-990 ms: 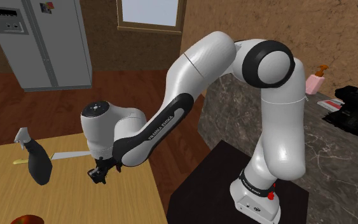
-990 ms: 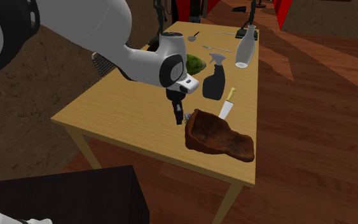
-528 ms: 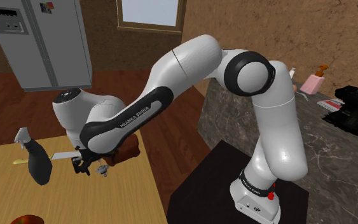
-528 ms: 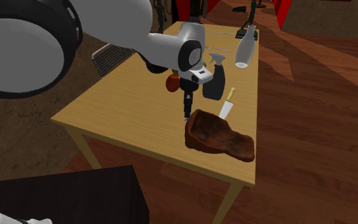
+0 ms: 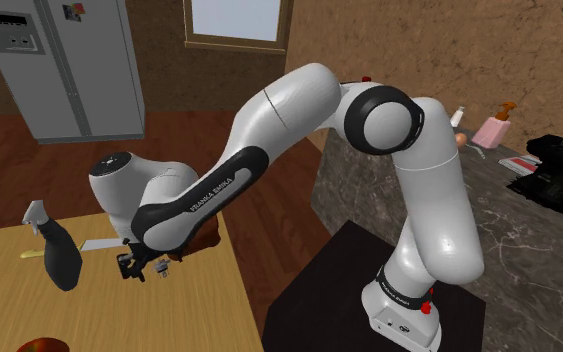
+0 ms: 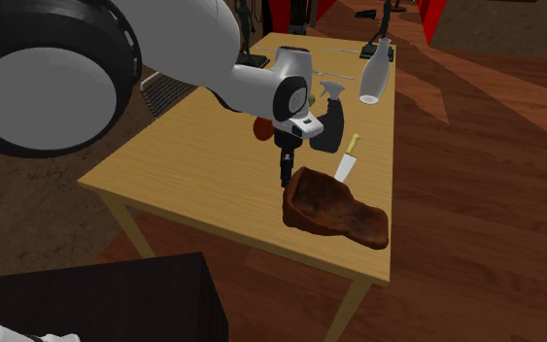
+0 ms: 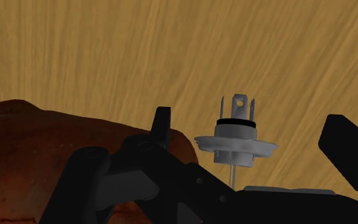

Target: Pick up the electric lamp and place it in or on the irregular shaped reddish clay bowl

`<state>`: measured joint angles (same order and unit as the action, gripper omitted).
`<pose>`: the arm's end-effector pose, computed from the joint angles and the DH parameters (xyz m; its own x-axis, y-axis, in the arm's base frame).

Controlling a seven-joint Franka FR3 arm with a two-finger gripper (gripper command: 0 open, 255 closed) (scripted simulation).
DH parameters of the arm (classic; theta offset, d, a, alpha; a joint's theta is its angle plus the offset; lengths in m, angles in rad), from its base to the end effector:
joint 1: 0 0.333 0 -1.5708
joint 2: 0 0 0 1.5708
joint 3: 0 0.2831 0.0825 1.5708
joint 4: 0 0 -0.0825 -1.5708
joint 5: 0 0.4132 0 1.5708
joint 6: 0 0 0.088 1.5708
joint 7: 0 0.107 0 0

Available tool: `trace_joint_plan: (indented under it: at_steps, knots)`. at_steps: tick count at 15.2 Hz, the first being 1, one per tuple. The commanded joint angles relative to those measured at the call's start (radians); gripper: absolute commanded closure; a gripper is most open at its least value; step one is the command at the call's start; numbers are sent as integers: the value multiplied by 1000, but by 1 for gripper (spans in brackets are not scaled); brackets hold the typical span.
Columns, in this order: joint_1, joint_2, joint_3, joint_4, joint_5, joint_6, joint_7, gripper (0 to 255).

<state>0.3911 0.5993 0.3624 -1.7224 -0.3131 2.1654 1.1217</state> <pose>0.4995 0.4349 0.2012 0.9746 -0.2234 -0.0139 -0.2204 -0.9688 0.1133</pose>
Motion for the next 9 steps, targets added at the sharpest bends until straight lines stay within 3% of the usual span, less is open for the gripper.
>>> trace_joint_plan:
  at_steps: [1,4,5,9]
  knots:
    - [-2,4,-4,0,-2,0,0,0]
    - [-2,4,-4,0,-2,0,0,0]
    - [-2,3,-3,0,-2,-1,0,255]
    - [0,10,-4,18,-2,-12,-2,255]
